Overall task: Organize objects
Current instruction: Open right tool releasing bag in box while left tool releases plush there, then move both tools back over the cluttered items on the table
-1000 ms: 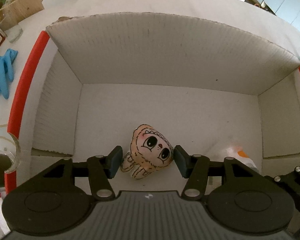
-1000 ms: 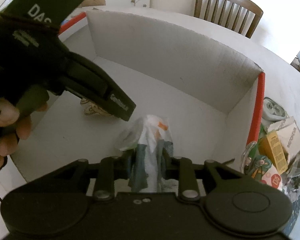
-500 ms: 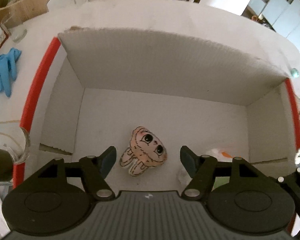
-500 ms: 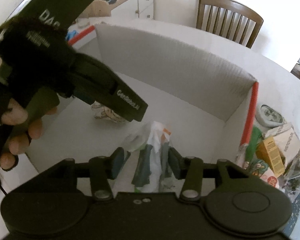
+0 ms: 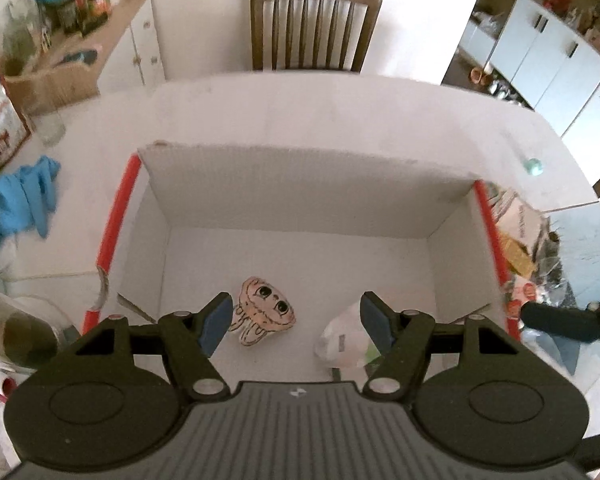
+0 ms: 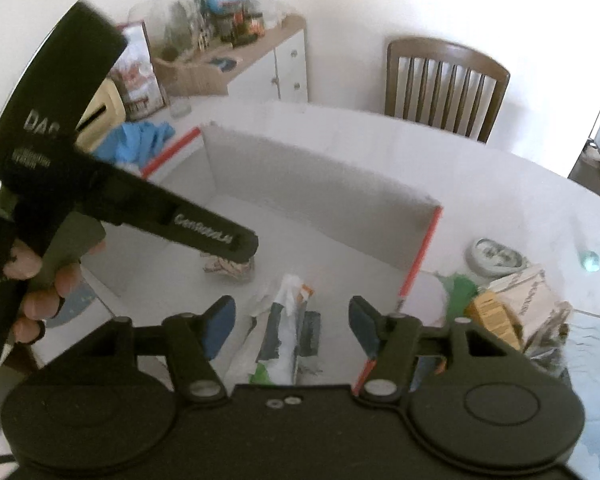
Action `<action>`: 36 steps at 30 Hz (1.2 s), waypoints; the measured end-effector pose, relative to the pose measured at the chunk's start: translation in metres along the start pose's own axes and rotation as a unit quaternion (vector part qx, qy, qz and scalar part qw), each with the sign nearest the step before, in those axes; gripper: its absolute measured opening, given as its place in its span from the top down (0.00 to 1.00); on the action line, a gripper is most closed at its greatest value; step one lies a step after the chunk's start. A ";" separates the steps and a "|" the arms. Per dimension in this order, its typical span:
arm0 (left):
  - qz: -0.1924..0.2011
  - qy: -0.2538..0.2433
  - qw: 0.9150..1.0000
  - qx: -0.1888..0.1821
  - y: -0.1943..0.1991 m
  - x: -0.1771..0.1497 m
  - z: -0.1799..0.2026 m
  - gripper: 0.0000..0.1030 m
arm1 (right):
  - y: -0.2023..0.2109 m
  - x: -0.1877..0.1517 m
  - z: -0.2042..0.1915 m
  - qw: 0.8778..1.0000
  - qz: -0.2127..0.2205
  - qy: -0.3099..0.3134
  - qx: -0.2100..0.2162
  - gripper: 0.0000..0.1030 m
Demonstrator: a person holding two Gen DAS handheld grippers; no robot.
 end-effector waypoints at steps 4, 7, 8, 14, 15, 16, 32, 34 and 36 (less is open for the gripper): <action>0.025 -0.004 1.000 0.002 0.020 0.011 0.003 0.32 | 0.024 0.007 0.013 1.000 0.020 -0.003 0.015 0.31; 0.041 -0.010 0.999 0.002 0.028 0.014 0.007 0.32 | 0.040 0.007 0.024 0.999 0.030 -0.010 0.024 0.31; 0.045 -0.012 0.999 0.002 0.031 0.014 0.011 0.32 | 0.045 0.008 0.028 0.999 0.035 -0.012 0.026 0.30; 0.072 -0.019 0.997 0.007 0.055 0.012 0.037 0.32 | 0.070 0.011 0.049 0.997 0.061 -0.020 0.035 0.23; 0.075 -0.022 0.997 0.011 0.059 0.011 0.042 0.32 | 0.074 0.011 0.053 0.997 0.065 -0.021 0.035 0.23; 0.080 -0.023 0.996 0.015 0.062 0.011 0.046 0.32 | 0.077 0.011 0.056 0.997 0.069 -0.021 0.036 0.22; 0.124 -0.051 0.990 0.052 0.086 0.006 0.115 0.19 | 0.126 -0.003 0.146 0.988 0.126 -0.084 0.042 0.03; 0.129 -0.057 0.989 0.055 0.085 0.006 0.124 0.19 | 0.130 -0.006 0.158 0.986 0.133 -0.092 0.035 0.02; 0.131 -0.060 0.988 0.052 0.083 0.006 0.132 0.17 | 0.133 -0.009 0.170 0.985 0.137 -0.099 0.029 0.02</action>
Point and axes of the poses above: each gripper's, at about its wrist camera, not at the fingertips, and y roughly against the way its jaws point, z to its right, x to its top, the point moved 7 cm from there along -y, roughly the way its jaws point, and after that the axes turned 15 degrees about -y, right-handed, at the moved point
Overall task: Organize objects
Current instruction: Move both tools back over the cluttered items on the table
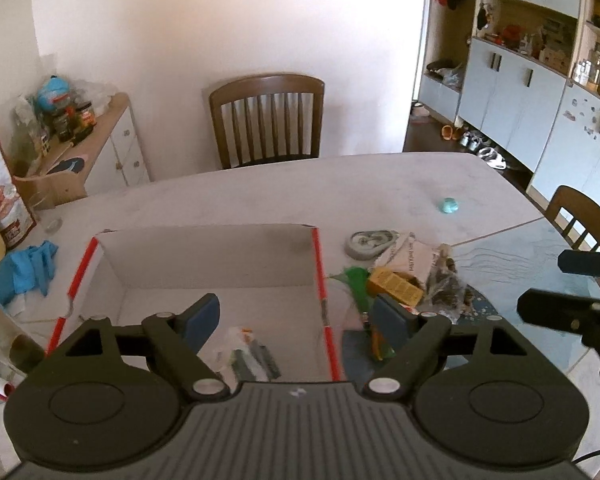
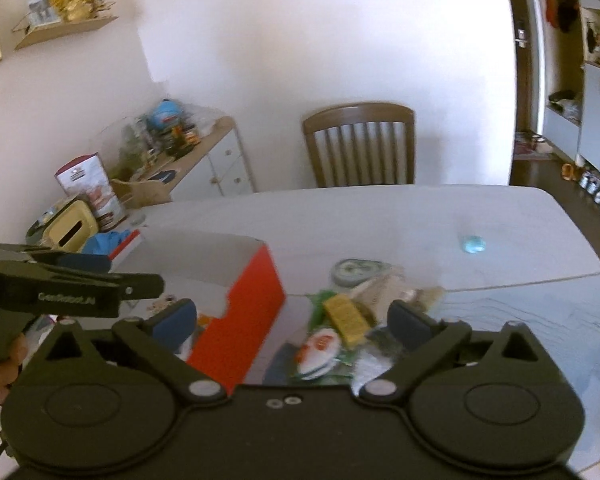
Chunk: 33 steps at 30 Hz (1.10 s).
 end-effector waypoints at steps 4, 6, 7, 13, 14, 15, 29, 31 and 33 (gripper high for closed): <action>0.004 0.007 1.000 -0.013 -0.004 0.000 0.017 0.16 | 0.010 -0.001 0.023 1.000 0.011 0.001 -0.019 0.02; 0.003 0.008 1.000 -0.018 -0.006 0.000 0.025 0.16 | 0.014 -0.002 0.034 0.999 0.015 0.008 -0.033 0.02; 0.002 0.009 1.000 -0.021 -0.008 0.000 0.030 0.16 | 0.016 -0.002 0.040 0.999 0.017 0.010 -0.039 0.02; 0.008 0.023 0.999 -0.033 -0.019 0.000 0.051 0.08 | 0.024 0.000 0.074 0.998 0.013 0.005 -0.061 0.02; 0.011 0.026 0.999 -0.034 -0.021 0.000 0.054 0.07 | 0.025 0.000 0.078 0.998 0.013 0.005 -0.062 0.02; 0.015 0.027 0.999 -0.035 -0.022 0.000 0.057 0.03 | 0.025 0.000 0.083 0.998 0.012 0.004 -0.062 0.02; 0.050 0.029 0.997 -0.053 -0.059 -0.007 0.116 0.00 | 0.012 0.007 0.133 0.998 -0.010 0.014 -0.061 0.02; 0.053 0.024 0.997 -0.047 -0.066 -0.009 0.123 0.00 | 0.007 0.008 0.139 0.998 -0.014 0.016 -0.062 0.02; 0.053 0.024 0.998 -0.039 -0.072 -0.011 0.127 0.00 | 0.001 0.010 0.143 0.998 -0.018 0.015 -0.061 0.02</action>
Point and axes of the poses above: each gripper's, at about its wrist camera, not at the fingertips, and y roughly against the way its jaws point, z to its right, x to its top, the point moved 7 cm from there along -y, roughly the way its jaws point, and after that the axes turned 15 degrees about -y, right-handed, at the moved point
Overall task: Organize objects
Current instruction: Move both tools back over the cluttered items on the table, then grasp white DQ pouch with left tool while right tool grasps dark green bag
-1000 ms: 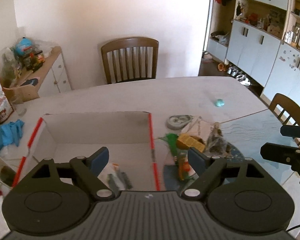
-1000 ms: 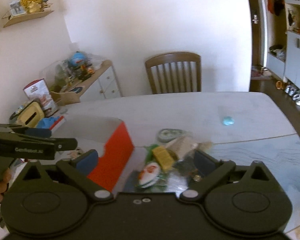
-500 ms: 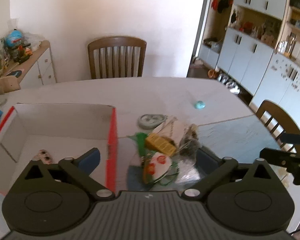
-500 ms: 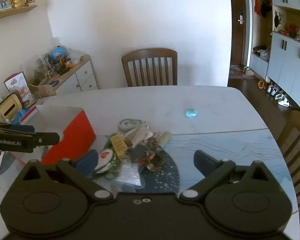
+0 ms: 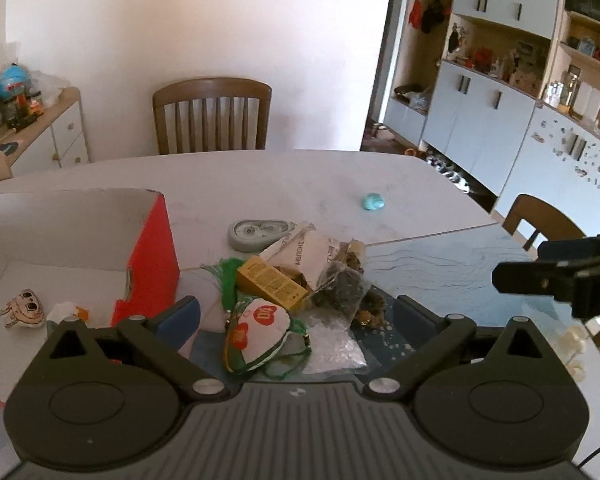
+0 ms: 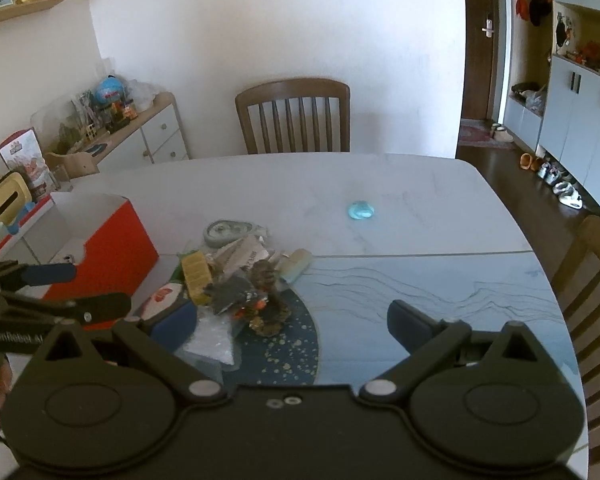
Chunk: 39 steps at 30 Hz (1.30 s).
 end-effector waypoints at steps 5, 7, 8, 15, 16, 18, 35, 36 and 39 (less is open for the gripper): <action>-0.017 0.003 1.000 0.024 -0.023 -0.011 0.003 0.00 | -0.016 0.004 0.002 1.000 -0.010 0.006 0.009 0.02; -0.024 0.007 0.999 0.038 -0.031 -0.016 0.002 0.00 | -0.023 0.005 0.002 1.000 -0.015 0.010 0.012 0.02; -0.027 0.011 0.999 0.040 -0.036 -0.018 0.001 0.00 | -0.026 0.005 0.002 1.000 -0.017 0.012 0.014 0.03; -0.035 0.031 0.996 0.070 -0.056 -0.028 -0.006 0.00 | -0.055 0.001 -0.010 0.999 -0.030 0.030 0.020 0.08; -0.036 0.032 0.996 0.071 -0.059 -0.030 -0.006 0.00 | -0.060 0.000 -0.011 0.999 -0.034 0.030 0.021 0.10; -0.042 0.032 0.996 0.075 -0.065 -0.032 -0.007 0.00 | -0.069 -0.001 -0.015 0.998 -0.038 0.033 0.022 0.12; -0.059 0.050 0.995 0.071 -0.087 -0.036 -0.010 0.17 | -0.125 -0.011 -0.043 0.995 -0.086 0.014 0.044 0.36; -0.059 0.054 0.994 0.069 -0.087 -0.036 -0.011 0.19 | -0.127 -0.012 -0.045 0.995 -0.088 0.014 0.044 0.37; -0.060 0.066 0.994 0.060 -0.087 -0.037 -0.013 0.31 | -0.132 -0.014 -0.048 0.994 -0.097 0.007 0.047 0.44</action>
Point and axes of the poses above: each gripper's, at about its wrist camera, not at the fingertips, and y roughly against the way its jaws point, z to its right, x to its top, the point moved 7 cm from there along -y, roughly the way its jaws point, and after that the axes turned 15 degrees about -y, right-handed, at the moved point
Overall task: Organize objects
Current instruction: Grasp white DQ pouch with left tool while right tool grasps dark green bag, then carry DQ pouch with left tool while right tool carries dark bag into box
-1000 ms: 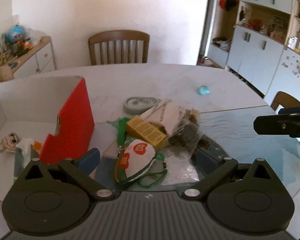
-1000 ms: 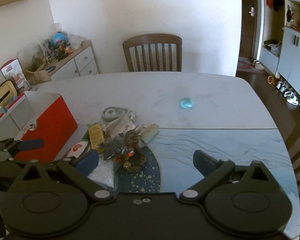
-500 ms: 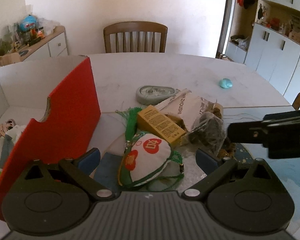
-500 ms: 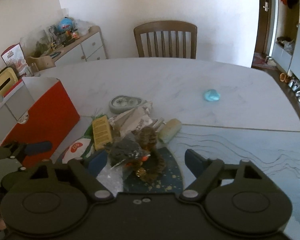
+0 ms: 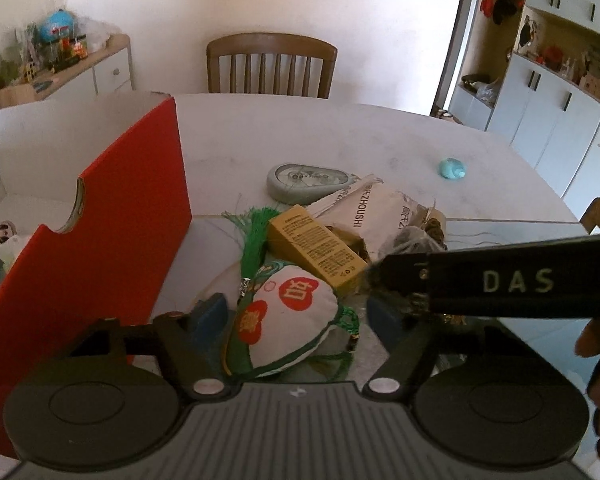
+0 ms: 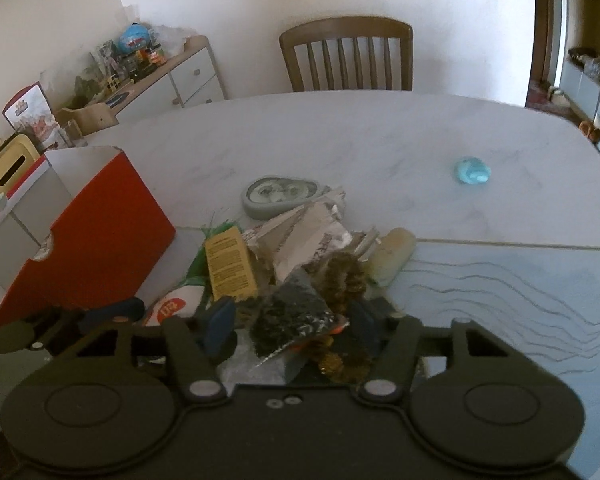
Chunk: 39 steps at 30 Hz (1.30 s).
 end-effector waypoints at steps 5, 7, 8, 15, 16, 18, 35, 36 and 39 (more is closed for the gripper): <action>-0.006 0.008 1.000 0.003 -0.001 0.000 -0.003 0.42 | -0.003 -0.001 -0.001 1.000 -0.005 -0.004 -0.005 0.52; -0.008 0.013 1.000 0.003 -0.001 0.000 -0.005 0.47 | -0.002 0.000 -0.001 1.000 -0.005 -0.009 -0.006 0.56; -0.009 0.014 1.000 0.004 -0.001 0.000 -0.006 0.48 | -0.001 0.000 0.000 1.000 -0.006 -0.011 -0.006 0.59; -0.011 0.013 1.000 0.005 0.002 0.002 -0.008 0.53 | 0.003 -0.002 0.001 1.000 -0.003 -0.014 -0.004 0.69; -0.010 0.014 1.000 0.004 0.004 0.002 -0.008 0.53 | 0.004 -0.001 0.002 1.000 -0.001 -0.016 -0.005 0.71; -0.007 0.016 1.000 0.003 0.006 0.003 -0.010 0.53 | 0.008 0.000 0.002 1.000 0.002 -0.019 -0.002 0.72; 0.027 0.019 0.999 -0.031 0.073 0.038 -0.018 0.54 | 0.081 0.016 -0.011 0.998 0.045 -0.020 0.034 0.74; 0.028 0.019 0.999 -0.034 0.077 0.039 -0.020 0.54 | 0.085 0.017 -0.011 0.998 0.046 -0.021 0.035 0.74; 0.033 0.015 0.999 -0.034 0.092 0.045 -0.029 0.54 | 0.096 0.017 -0.011 0.998 0.052 -0.024 0.037 0.74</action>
Point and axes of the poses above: each gripper's, at about its wrist camera, not at the fingertips, and y roughly against the way its jaws point, z to its right, x to its top, the point moved 7 cm from there along -y, roughly the way its jaws point, and after that the axes turned 15 degrees about -y, right-handed, at the moved point
